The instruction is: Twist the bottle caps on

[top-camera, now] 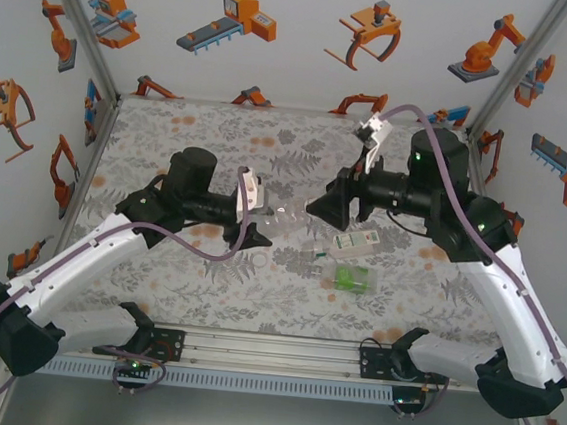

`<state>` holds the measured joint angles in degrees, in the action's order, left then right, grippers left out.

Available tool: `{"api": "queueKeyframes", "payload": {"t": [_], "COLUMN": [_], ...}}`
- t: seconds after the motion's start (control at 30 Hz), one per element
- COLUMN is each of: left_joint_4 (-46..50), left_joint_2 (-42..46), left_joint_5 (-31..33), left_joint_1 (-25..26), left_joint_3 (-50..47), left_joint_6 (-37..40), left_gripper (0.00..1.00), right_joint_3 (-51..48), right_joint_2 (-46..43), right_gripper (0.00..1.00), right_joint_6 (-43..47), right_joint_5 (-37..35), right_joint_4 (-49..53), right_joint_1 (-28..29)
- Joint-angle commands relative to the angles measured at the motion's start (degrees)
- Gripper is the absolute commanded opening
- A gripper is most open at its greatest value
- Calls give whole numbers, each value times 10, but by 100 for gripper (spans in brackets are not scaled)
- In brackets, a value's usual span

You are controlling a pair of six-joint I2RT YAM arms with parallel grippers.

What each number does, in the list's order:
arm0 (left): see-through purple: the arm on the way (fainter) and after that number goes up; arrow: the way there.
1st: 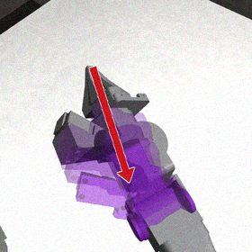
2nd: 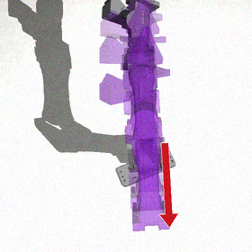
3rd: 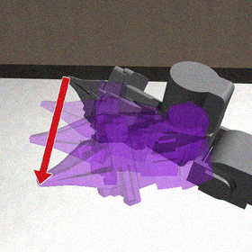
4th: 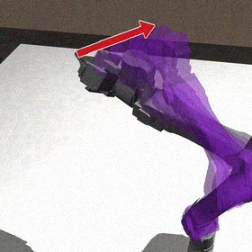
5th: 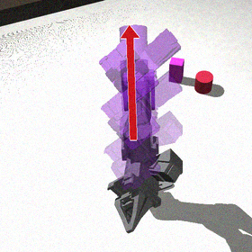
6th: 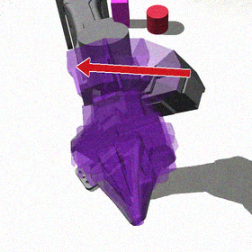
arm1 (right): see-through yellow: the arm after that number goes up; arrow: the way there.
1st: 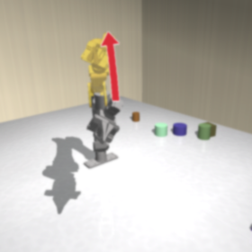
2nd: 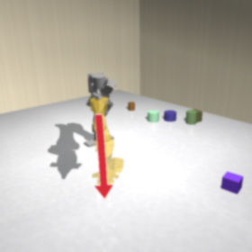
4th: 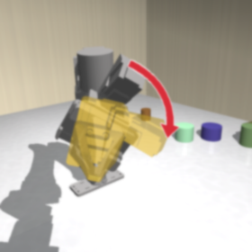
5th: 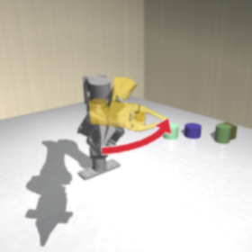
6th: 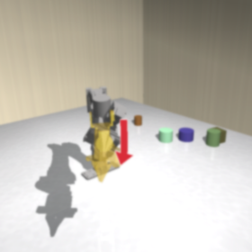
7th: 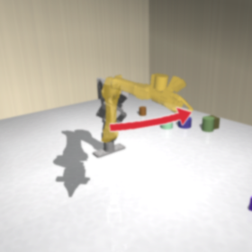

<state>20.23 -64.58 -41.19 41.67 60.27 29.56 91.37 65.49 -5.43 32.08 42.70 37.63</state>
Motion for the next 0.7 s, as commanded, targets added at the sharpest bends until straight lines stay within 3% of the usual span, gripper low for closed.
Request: {"api": "queueKeyframes", "payload": {"t": [0.0,0.13,0.27,0.5,0.67], "left_joint_4": [16,24,28,31,30], "left_joint_2": [19,24,26,28,31], "left_joint_5": [-43,-53,-58,-61,-61], "left_joint_1": [4,4,5,4,4], "left_joint_3": [17,21,21,21,22], "left_joint_6": [15,15,17,20,20], "left_gripper": [0,0,0,0,0], "right_joint_3": [18,12,-8,-18,-21], "right_joint_2": [-4,-2,-5,6,8], "right_gripper": [63,58,57,52,43], "right_joint_6": [192,252,256,239,236], "right_joint_5": [122,98,79,118,110], "right_joint_4": [55,75,60,44,44], "right_joint_1": [-3,-3,-4,-4,-8]}}
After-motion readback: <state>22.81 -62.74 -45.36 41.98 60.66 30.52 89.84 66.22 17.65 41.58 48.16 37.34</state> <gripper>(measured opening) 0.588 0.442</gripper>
